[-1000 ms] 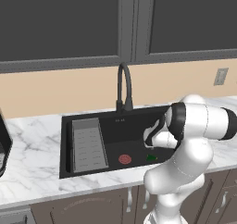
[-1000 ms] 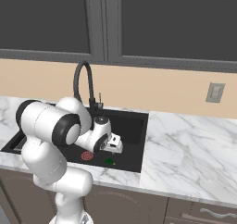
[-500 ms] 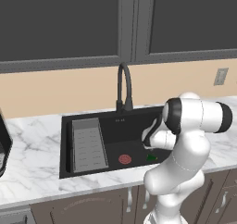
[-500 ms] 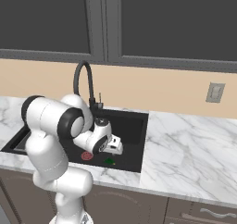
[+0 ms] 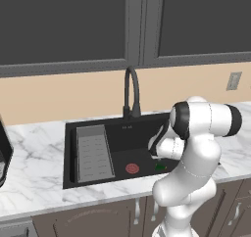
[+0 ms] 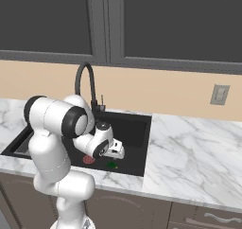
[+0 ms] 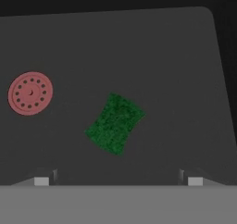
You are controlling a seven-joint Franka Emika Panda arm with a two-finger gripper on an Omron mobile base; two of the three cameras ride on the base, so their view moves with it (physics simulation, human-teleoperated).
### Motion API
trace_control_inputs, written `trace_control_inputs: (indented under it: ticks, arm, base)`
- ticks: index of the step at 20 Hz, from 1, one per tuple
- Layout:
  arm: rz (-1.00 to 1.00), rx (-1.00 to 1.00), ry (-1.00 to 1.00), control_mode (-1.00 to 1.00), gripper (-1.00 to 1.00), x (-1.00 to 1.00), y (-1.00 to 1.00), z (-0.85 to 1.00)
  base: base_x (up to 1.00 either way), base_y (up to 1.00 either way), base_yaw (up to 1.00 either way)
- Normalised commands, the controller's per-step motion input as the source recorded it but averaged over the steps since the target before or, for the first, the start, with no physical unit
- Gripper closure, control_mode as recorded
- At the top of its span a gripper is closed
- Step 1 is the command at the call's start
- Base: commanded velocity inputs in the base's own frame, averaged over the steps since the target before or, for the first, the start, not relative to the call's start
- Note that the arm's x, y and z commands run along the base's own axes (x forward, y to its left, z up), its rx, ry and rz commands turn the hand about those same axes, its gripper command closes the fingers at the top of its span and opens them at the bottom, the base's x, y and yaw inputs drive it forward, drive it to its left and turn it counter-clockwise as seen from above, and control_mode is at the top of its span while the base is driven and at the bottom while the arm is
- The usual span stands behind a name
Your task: Pick up the sponge and sponge from the sink, and place them back in the cabinet, and close the cabinet doors.
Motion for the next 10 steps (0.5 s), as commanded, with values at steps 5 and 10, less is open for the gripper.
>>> trace_control_inputs:
  ticks: [5, 10]
  arm:
    - [-0.02, 0.00, 0.00, -1.00, -1.00, 0.06, 0.16, -0.06]
    - [-0.02, 0.00, 0.00, -1.00, -1.00, 0.07, 0.07, -0.03]
  base:
    - [0.00, 0.00, 0.00]
    - [0.00, 0.00, 0.00]
